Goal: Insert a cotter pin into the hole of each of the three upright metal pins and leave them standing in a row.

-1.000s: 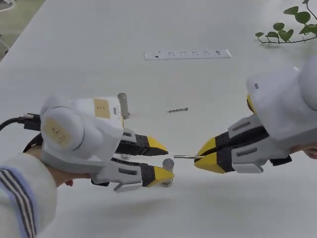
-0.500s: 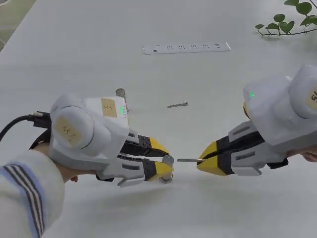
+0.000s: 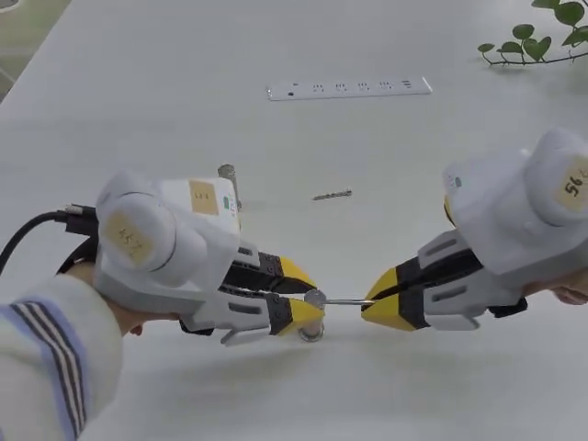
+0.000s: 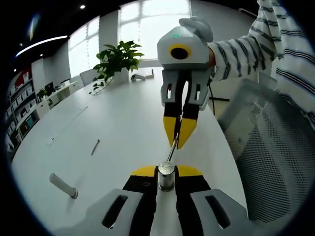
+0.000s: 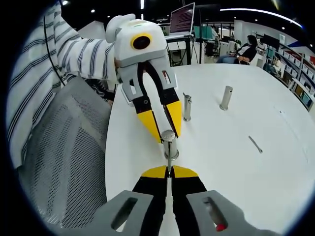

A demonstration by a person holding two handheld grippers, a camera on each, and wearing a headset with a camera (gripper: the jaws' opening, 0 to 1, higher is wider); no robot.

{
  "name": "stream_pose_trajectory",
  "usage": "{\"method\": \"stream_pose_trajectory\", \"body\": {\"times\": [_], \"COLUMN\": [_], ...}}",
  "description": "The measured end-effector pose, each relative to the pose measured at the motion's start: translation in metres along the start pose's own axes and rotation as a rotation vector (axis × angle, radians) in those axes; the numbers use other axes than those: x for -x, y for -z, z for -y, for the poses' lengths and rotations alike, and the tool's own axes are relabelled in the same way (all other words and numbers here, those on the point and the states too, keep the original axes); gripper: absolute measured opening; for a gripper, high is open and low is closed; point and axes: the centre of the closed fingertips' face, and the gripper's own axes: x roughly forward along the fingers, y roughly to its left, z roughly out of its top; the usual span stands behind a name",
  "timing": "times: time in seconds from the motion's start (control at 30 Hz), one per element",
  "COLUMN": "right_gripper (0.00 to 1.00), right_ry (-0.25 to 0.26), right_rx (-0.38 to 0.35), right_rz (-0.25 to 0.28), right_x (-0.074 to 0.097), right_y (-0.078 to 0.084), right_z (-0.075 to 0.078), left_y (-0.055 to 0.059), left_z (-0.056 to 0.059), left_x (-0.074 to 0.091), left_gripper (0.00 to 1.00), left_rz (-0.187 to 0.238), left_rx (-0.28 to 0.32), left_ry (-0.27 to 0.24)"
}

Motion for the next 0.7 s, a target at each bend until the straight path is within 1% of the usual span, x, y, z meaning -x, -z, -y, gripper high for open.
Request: {"method": "stream_pose_trajectory", "body": {"times": [0.03, 0.07, 0.27, 0.5, 0.6, 0.7], "right_gripper": [0.0, 0.0, 0.0, 0.0, 0.0, 0.0], "right_ry": [-0.001, 0.001, -0.001, -0.002, -0.002, -0.002], "right_rx": [0.001, 0.013, 0.019, 0.087, 0.095, 0.093], "right_rz": [0.001, -0.009, -0.021, -0.059, -0.07, -0.067], "right_x": [-0.001, -0.002, -0.003, -0.006, -0.009, -0.013], "right_y": [-0.001, 0.0, 0.0, 0.002, 0.003, 0.002], "right_z": [0.0, 0.001, 0.003, 0.006, 0.007, 0.009], "left_y": [0.0, 0.0, 0.0, 0.0, 0.0, 0.0], "left_z": [0.0, 0.0, -0.001, -0.001, -0.001, 0.0], "left_x": [0.0, 0.0, 0.0, 0.0, 0.0, 0.0], "left_gripper": [0.09, 0.09, 0.09, 0.09, 0.09, 0.09], "left_rz": [0.0, -0.001, -0.002, -0.004, -0.005, -0.005], "left_rx": [0.001, 0.003, 0.021, 0.038, 0.039, 0.044], "left_ry": [0.0, -0.002, -0.004, -0.009, -0.011, -0.013]}}
